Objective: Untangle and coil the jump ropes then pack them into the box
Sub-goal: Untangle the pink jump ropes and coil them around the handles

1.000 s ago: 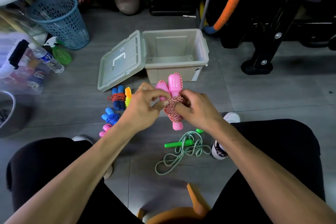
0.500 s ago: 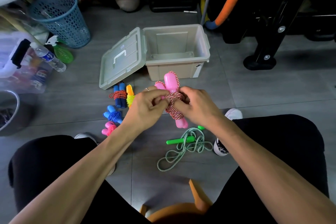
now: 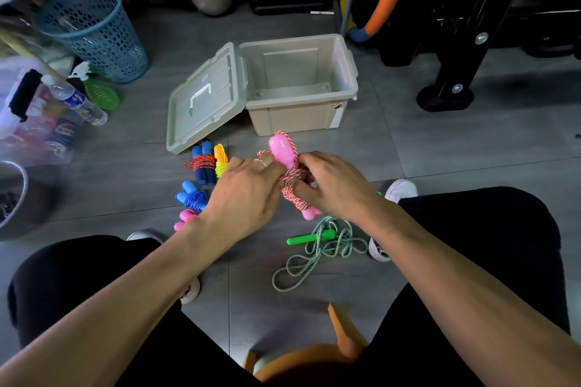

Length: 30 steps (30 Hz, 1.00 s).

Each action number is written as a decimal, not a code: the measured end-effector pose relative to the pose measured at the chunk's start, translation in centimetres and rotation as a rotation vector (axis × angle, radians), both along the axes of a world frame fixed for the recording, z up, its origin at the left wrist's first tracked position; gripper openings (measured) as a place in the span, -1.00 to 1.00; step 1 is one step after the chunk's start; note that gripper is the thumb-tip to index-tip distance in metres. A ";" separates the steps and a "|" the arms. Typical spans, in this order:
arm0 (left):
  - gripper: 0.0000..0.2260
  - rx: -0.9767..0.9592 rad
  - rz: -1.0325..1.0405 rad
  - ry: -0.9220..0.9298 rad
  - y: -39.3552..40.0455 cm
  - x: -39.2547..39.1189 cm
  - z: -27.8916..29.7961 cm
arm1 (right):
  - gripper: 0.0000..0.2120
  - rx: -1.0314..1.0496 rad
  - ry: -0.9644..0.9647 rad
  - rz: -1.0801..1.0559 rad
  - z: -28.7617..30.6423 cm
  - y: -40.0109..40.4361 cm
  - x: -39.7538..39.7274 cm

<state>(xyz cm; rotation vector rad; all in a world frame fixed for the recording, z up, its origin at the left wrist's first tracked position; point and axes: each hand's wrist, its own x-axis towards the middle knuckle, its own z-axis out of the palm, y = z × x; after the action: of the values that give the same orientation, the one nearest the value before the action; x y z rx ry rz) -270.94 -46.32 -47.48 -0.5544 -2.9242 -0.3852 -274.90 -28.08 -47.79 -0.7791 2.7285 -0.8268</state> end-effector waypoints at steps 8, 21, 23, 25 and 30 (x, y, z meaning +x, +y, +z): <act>-0.83 0.396 0.083 0.043 -0.2 0.1 0.0 | -0.58 -0.217 -0.151 -0.083 0.2 -1.5 -0.2; -0.82 0.491 0.246 0.100 1.1 0.8 0.5 | -0.73 -0.171 -0.106 -0.120 0.8 -1.6 -0.2; -0.82 0.530 0.286 0.030 1.2 0.6 0.4 | -0.78 -0.157 -0.089 -0.119 0.7 -1.7 -0.1; -0.81 0.534 0.295 -0.049 1.4 0.5 0.5 | -0.82 -0.162 -0.081 -0.118 0.6 -1.8 0.0; -0.74 0.704 0.338 -0.263 1.0 0.1 1.3 | -0.79 -0.210 -0.113 -0.096 0.7 -1.5 -0.2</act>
<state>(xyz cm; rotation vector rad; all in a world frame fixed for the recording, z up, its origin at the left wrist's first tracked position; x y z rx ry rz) -270.80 -45.33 -46.20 0.0970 -2.7416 -1.4291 -275.09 -29.57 -47.07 -0.6201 2.6251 -1.1566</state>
